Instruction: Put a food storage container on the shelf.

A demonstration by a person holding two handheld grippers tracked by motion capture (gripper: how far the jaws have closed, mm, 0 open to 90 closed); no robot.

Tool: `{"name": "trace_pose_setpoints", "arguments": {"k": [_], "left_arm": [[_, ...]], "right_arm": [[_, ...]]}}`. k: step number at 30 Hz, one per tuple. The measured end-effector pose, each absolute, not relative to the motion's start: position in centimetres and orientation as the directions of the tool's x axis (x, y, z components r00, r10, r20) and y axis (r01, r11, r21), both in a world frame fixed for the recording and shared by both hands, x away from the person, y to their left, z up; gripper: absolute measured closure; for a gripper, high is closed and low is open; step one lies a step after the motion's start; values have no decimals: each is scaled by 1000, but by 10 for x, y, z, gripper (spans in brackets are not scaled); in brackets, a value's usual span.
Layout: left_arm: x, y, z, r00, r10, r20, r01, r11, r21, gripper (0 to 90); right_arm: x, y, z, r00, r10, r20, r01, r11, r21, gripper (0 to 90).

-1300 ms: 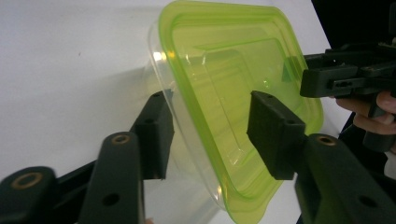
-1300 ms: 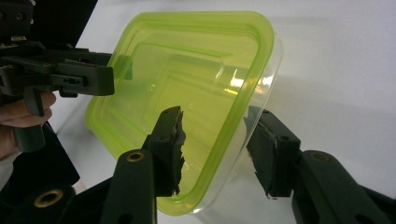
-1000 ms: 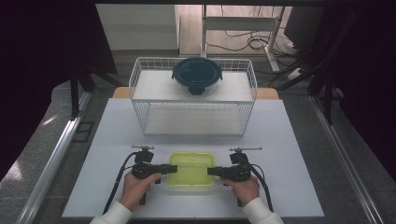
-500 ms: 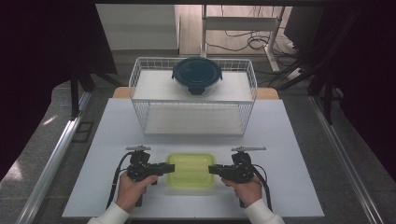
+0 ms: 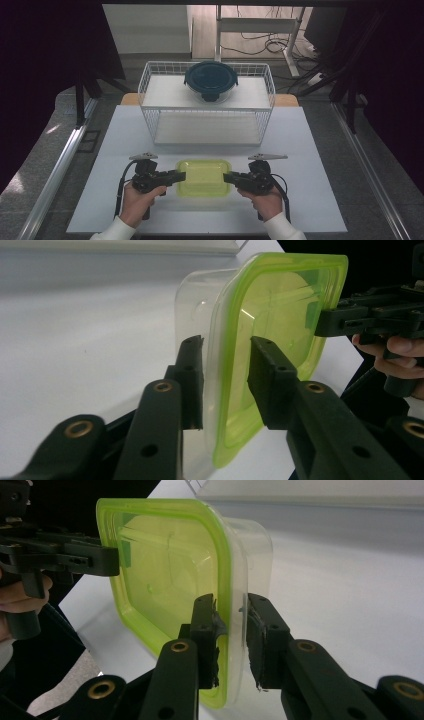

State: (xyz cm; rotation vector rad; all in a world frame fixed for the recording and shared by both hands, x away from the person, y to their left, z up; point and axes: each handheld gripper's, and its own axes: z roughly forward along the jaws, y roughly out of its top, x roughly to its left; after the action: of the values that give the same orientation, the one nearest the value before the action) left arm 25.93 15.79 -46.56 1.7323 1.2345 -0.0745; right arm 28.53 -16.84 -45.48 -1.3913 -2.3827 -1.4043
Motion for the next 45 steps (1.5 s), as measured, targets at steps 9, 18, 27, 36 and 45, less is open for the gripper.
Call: {"name": "trace_pose_setpoints", "arguments": {"k": [9, 18, 27, 36, 45], "left_arm": [[263, 153, -451, 499, 693, -521, 731, -14, 682, 751], [274, 152, -429, 516, 688, -511, 710, -9, 704, 754], [295, 158, -393, 540, 679, -498, 675, 4, 738, 757], [312, 163, -361, 554, 686, -472, 643, 6, 765, 758], [322, 163, -333, 570, 679, -463, 623, 10, 782, 758]], "right_arm": [[288, -172, -442, -599, 676, 429, 693, 170, 700, 741], [296, -175, -421, -602, 677, 424, 677, 150, 721, 742], [315, -172, -379, -631, 669, 392, 626, 142, 767, 749], [330, -168, -351, -651, 661, 372, 594, 139, 792, 752], [338, -168, -322, -660, 662, 356, 567, 127, 814, 753]]}}
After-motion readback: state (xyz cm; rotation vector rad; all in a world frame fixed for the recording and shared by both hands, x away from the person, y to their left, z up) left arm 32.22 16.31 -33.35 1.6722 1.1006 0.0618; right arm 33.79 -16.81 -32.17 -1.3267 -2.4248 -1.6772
